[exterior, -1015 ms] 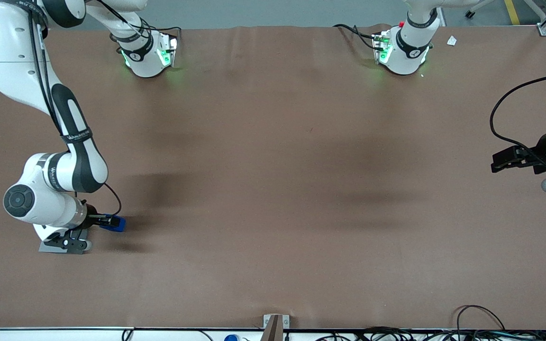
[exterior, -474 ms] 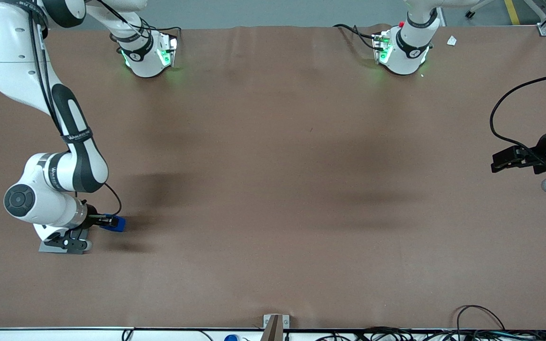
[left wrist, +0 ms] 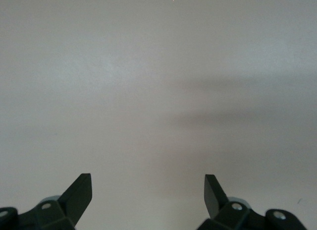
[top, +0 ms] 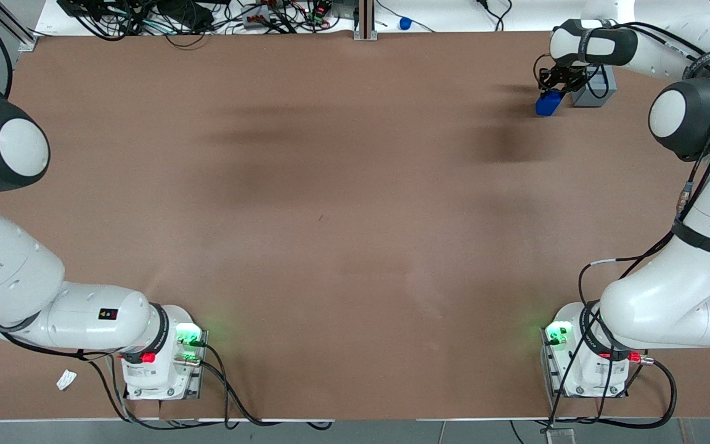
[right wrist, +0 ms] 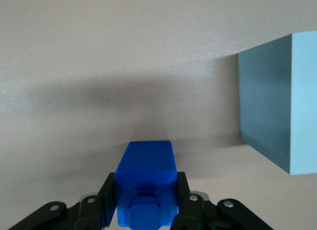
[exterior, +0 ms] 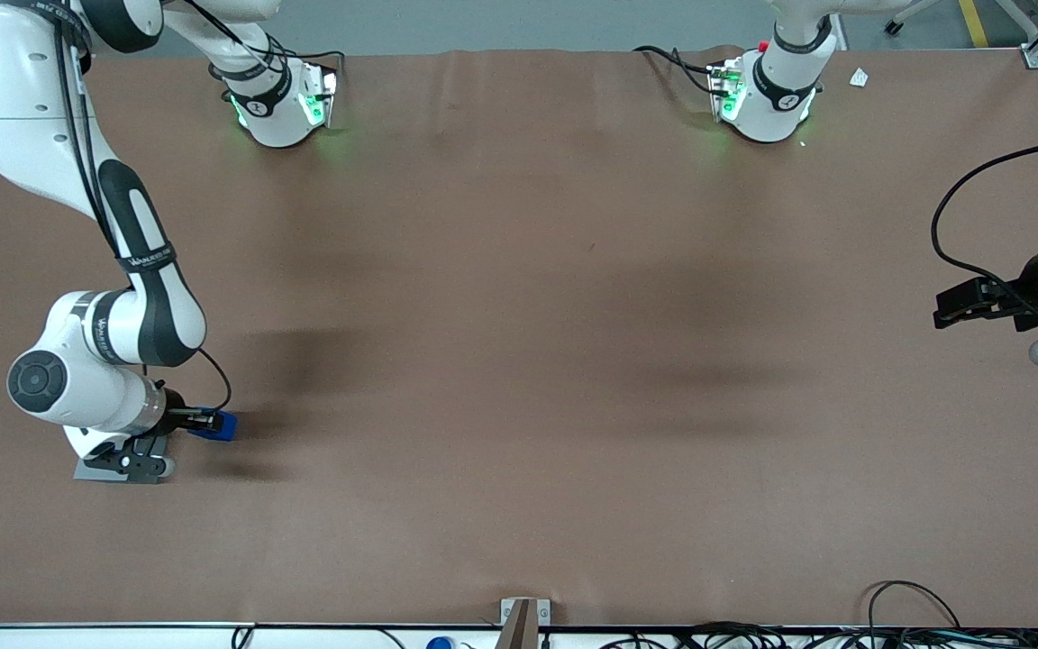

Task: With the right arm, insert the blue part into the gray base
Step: 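Carry the blue block over the gray base's opening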

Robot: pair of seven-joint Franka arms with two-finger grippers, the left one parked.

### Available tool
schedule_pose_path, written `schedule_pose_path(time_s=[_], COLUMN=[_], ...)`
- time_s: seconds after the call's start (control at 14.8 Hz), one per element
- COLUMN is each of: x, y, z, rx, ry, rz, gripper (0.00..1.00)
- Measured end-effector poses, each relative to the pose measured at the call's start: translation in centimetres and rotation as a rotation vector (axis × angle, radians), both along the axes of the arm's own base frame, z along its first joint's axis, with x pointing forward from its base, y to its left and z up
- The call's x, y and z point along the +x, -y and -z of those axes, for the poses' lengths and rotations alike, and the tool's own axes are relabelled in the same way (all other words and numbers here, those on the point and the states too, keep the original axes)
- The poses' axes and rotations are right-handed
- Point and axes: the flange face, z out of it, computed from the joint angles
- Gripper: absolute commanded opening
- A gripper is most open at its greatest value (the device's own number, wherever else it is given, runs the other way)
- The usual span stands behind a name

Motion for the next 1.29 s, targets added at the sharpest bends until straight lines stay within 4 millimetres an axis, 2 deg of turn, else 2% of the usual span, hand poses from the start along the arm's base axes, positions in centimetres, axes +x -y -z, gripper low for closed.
schedule_pose_path(time_s=[0.27,0.81,1.01,1.29], x=[0.4,2.7,3.2,3.9], y=[0.0,0.9,2.7,6.7], z=[-0.6,-5.9,-7.5,-10.0], rx=[-0.001,-0.008,-0.014,-0.019], ry=[0.018,0.003,0.012,0.023], rz=[0.001,-0.006,-0.021,-0.052], gripper=[0.03,0.01,0.01,0.0])
